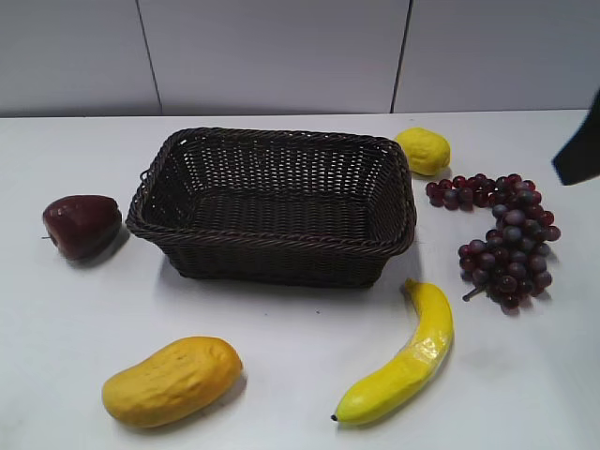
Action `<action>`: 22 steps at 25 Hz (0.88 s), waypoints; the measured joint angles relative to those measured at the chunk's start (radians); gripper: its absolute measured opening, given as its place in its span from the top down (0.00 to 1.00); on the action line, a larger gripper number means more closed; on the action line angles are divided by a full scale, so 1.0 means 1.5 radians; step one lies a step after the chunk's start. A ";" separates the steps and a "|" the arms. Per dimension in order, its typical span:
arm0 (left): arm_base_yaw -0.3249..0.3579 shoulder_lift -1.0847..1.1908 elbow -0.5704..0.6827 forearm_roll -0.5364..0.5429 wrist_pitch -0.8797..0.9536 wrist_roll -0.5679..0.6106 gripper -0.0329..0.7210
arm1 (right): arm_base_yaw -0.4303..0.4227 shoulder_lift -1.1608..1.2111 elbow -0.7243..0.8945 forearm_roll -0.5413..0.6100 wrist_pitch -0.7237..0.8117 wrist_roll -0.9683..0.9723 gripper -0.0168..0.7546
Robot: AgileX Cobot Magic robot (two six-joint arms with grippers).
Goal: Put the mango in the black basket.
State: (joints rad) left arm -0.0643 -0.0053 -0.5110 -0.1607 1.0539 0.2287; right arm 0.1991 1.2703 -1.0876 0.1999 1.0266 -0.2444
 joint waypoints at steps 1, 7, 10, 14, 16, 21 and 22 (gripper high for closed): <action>0.000 0.000 0.000 0.000 0.000 0.000 0.40 | 0.032 0.027 -0.023 -0.008 0.009 -0.001 0.22; 0.000 0.000 0.000 0.000 -0.001 0.000 0.40 | 0.219 0.160 -0.140 -0.062 0.048 -0.012 0.22; 0.000 0.000 0.000 0.000 -0.001 0.000 0.40 | 0.300 0.221 -0.188 -0.070 0.058 -0.036 0.22; 0.000 0.000 0.000 0.001 -0.001 0.000 0.40 | 0.412 0.293 -0.221 -0.085 0.048 -0.144 0.22; 0.000 0.000 0.000 0.001 -0.001 0.000 0.40 | 0.466 0.326 -0.223 -0.087 0.019 -0.226 0.22; 0.000 0.000 0.000 0.002 -0.001 0.000 0.40 | 0.554 0.397 -0.224 -0.088 -0.080 -0.374 0.22; 0.000 0.000 0.000 0.002 -0.001 0.000 0.40 | 0.565 0.412 -0.224 -0.088 -0.090 -0.399 0.22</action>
State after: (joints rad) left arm -0.0643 -0.0053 -0.5110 -0.1582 1.0532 0.2287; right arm 1.0471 1.8879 -1.4231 0.0679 0.8909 -0.8424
